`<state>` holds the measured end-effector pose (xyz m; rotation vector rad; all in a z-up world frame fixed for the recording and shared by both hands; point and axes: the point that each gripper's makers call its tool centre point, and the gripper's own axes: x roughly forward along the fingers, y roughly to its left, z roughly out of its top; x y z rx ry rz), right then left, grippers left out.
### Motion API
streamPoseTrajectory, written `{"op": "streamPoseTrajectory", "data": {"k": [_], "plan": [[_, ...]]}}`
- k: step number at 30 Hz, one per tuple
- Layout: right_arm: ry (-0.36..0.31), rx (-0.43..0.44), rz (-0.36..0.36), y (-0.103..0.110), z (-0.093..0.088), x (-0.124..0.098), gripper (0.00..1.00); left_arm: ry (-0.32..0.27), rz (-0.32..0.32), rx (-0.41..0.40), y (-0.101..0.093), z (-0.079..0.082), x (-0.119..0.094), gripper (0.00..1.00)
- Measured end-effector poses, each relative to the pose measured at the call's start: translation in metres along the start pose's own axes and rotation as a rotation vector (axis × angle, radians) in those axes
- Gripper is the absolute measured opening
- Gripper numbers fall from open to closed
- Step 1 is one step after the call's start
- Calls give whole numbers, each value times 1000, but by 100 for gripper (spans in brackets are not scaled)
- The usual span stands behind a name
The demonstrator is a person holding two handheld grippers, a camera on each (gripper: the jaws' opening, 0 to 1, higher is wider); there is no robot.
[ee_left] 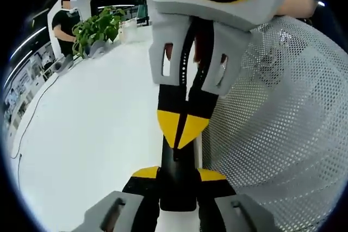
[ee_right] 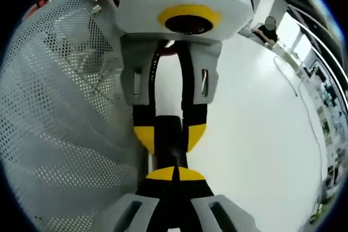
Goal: Press the specified remote control buttons in sequence, fully releasing each button before pressing the next.
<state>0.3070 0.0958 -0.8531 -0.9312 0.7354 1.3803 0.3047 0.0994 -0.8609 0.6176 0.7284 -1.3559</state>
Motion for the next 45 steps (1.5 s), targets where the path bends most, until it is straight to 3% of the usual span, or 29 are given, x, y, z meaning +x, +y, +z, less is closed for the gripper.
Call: {"op": "streamPoseTrajectory", "data": {"k": [2, 5, 8, 9, 11, 14, 16, 25, 28, 39, 45], "plan": [[44, -32, -1, 0, 0, 0, 0, 1, 0, -6, 0, 0, 0, 25], [37, 13, -10, -1, -1, 0, 0, 4, -1, -4, 0, 0, 0, 25], [35, -1, -18, 0, -1, 0, 0, 5, -1, -5, 0, 0, 0, 25], [29, -1, -20, 0, -1, 0, 0, 5, 0, -7, 0, 0, 0, 25], [-21, 86, -14, -1, 0, -1, 0, 4, 0, -6, 0, 0, 0, 25], [-54, 87, 10, 1, 8, 2, 0, 1, 1, -6, 0, 0, 0, 25], [-34, 49, -6, 0, 10, 4, 0, 0, 2, -8, 0, 0, 0, 25], [-50, 31, -6, 1, 12, 5, 0, -2, 2, -8, 0, 0, 0, 25], [-37, -91, -31, 0, 14, 7, 0, 1, 2, -8, 0, 0, 0, 25], [-78, 12, -31, -3, 14, 6, 0, 0, 6, -10, 0, 0, 0, 25], [-79, 18, -5, 0, 9, 2, 0, -3, 4, -11, 0, 0, 0, 25]]}}
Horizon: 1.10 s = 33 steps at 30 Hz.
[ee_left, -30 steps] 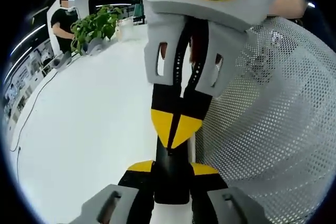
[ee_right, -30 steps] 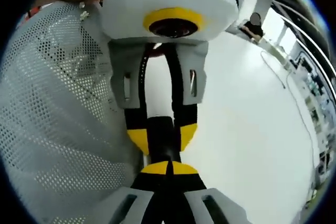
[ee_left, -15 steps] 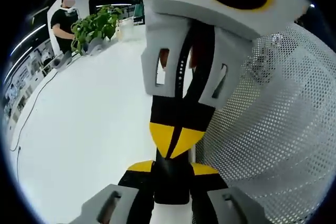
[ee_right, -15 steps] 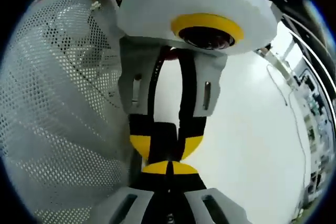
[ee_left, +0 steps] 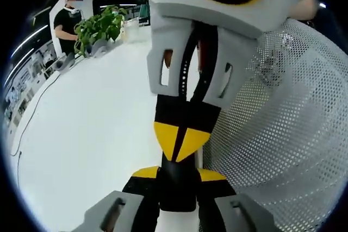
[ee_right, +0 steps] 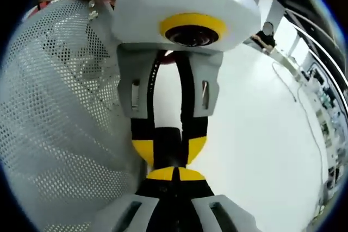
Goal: Press the specified remote control buttons in sequence, fully releasing each button before pressing the next.
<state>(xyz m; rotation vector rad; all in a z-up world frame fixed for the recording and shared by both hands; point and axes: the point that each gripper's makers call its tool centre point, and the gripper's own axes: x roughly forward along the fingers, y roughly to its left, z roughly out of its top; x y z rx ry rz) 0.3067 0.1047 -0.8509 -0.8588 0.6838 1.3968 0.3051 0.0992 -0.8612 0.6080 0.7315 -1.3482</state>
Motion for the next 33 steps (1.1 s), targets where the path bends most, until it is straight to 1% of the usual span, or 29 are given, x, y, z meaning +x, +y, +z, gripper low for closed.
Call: {"op": "streamPoseTrajectory", "data": {"k": [2, 3, 5, 7, 11, 14, 17, 23, 24, 25, 26, 27, 28, 30, 33], "plan": [[-6, 19, 6, 0, -2, -2, 1, 1, 0, 3, 0, 0, 0, 25], [-8, 43, 13, -1, -4, -3, 5, 1, 0, 3, 0, 0, 0, 25], [-11, 63, 2, -4, -6, -4, 12, 1, -1, 5, 0, 0, 0, 25], [-15, 81, 4, -5, -7, -5, 15, 0, -1, 3, 0, 0, 0, 25], [-15, 94, 17, -5, -8, -6, 18, 0, 3, 1, 0, 0, 0, 25], [-15, 112, 25, -2, -10, -7, 17, -2, 4, 3, -1, 1, 0, 25], [-16, 115, 36, 0, -13, -9, 16, 1, 1, 9, -1, 1, 0, 25], [2, 109, 46, 2, -20, -13, 19, 4, -1, 11, -1, 1, -1, 25], [11, 109, 52, 4, -23, -14, 19, 4, -1, 11, -1, 0, -1, 25], [77, 89, 51, 5, -35, -15, 20, 5, 0, 10, -1, 0, -1, 25], [107, 37, 40, 4, -42, -17, 22, 6, 0, 11, -1, 0, -1, 25], [109, 62, 35, 5, -44, -18, 25, 5, -1, 12, -1, 0, 0, 25], [115, 79, 40, 7, -47, -20, 25, 6, -1, 12, -1, 0, -1, 25], [120, 71, 35, 4, -50, -21, 22, 6, -4, 16, -1, 0, -1, 25], [115, 75, 35, 2, -52, -22, 21, 7, -4, 15, -1, 0, -1, 25]]}}
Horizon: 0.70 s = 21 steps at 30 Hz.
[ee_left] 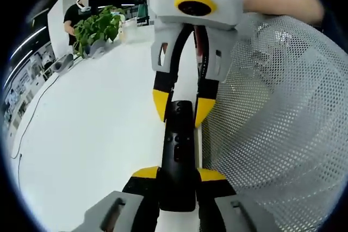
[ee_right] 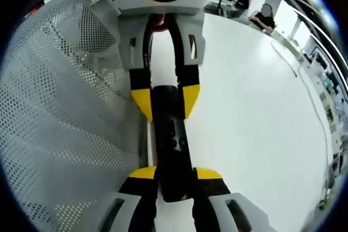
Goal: Press the specified remote control buttons in sequence, fully releasing each button before pressing the next.
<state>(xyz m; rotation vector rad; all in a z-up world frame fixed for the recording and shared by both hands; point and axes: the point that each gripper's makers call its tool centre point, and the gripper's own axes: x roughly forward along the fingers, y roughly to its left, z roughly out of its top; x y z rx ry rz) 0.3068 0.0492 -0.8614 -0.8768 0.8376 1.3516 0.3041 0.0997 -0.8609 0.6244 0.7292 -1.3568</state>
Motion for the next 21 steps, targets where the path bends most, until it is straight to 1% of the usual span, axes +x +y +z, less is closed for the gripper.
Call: {"op": "streamPoseTrajectory", "data": {"k": [2, 3, 7, 13, 18, 20, 21], "plan": [[6, -4, -1, 0, -4, 0, 22, 0, 1, -2, 0, 0, 0, 25], [5, 11, -2, -1, -5, -1, 22, 0, 1, -3, 0, 0, 0, 25], [-1, 26, -1, -1, -8, -2, 22, -2, 3, -6, 0, 0, 0, 25], [6, 8, 7, -1, -7, 0, 22, -4, 0, -4, 0, 0, 0, 25], [-2, 20, 27, -2, -7, 1, 21, -8, 1, -9, 1, 1, 0, 25], [-5, 29, 29, -2, -7, 1, 21, 0, 8, -21, 1, 2, 1, 25], [-4, 29, 28, -2, -7, 1, 21, 3, 8, -43, 1, 2, 1, 25]]}}
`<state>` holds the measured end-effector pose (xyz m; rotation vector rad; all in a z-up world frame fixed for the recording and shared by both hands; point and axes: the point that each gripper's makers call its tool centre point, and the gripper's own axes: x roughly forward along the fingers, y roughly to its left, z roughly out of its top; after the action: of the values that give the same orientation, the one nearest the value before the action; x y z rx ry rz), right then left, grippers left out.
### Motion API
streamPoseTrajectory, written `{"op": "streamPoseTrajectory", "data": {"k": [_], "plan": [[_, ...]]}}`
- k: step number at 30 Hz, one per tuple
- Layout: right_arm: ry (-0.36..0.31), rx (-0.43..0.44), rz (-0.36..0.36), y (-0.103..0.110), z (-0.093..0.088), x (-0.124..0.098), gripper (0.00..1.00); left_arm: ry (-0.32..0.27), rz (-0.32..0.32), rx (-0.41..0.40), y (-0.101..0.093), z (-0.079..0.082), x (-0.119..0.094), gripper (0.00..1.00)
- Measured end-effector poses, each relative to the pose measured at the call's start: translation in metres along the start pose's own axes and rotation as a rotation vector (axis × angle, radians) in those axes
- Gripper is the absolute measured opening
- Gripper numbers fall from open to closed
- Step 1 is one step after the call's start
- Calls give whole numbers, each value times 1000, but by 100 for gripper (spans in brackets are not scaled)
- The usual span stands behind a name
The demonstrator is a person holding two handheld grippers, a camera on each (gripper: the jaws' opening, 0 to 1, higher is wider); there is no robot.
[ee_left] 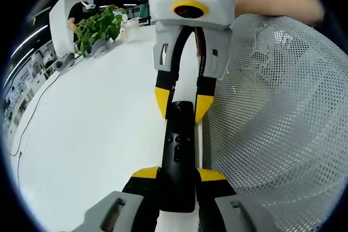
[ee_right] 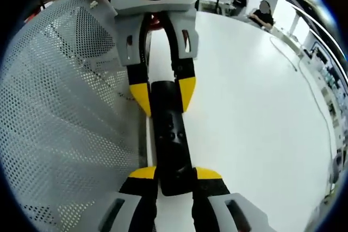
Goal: Press the specified remote control buttons in sequence, fully releasing each button before pressing the next.
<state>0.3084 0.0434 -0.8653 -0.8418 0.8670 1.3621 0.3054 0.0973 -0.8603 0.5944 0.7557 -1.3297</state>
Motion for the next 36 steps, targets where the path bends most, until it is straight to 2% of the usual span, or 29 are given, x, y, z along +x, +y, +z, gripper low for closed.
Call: {"op": "streamPoseTrajectory", "data": {"k": [3, 9, 11, 13, 17, 19, 21, 24, 27, 32, 36], "plan": [[-14, 25, -7, -2, 1, 1, 21, 24, 30, -48, 5, 1, 1, 27], [-20, 52, -15, -3, 3, 1, 21, 7, 39, -96, 5, 6, -3, 37], [-23, 58, -17, -4, 4, 2, 21, 0, 64, -183, 10, 9, -6, 43], [-26, 64, -17, -5, 4, 2, 21, -36, 38, -252, 8, 14, -5, 55], [-33, 76, -18, -6, 5, 2, 21, -44, 67, -229, 12, 16, -11, 60], [-33, 81, -18, -6, 5, 2, 21, -58, 79, -262, 15, 19, -14, 68], [-28, 71, -21, -6, 5, 3, 21, -60, 90, -267, 17, 21, -19, 74], [-14, 37, -32, -7, 6, 4, 21, -66, 119, -251, 22, 26, -25, 78], [-14, 47, -30, -8, 6, 4, 21, -120, 149, -281, 26, 37, -34, 86], [-9, 45, -31, -8, 7, 4, 21, -144, 183, -288, 26, 42, -50, 88], [-4, 41, -32, -7, 7, 4, 21, -169, 233, -297, 29, 45, -66, 95]]}}
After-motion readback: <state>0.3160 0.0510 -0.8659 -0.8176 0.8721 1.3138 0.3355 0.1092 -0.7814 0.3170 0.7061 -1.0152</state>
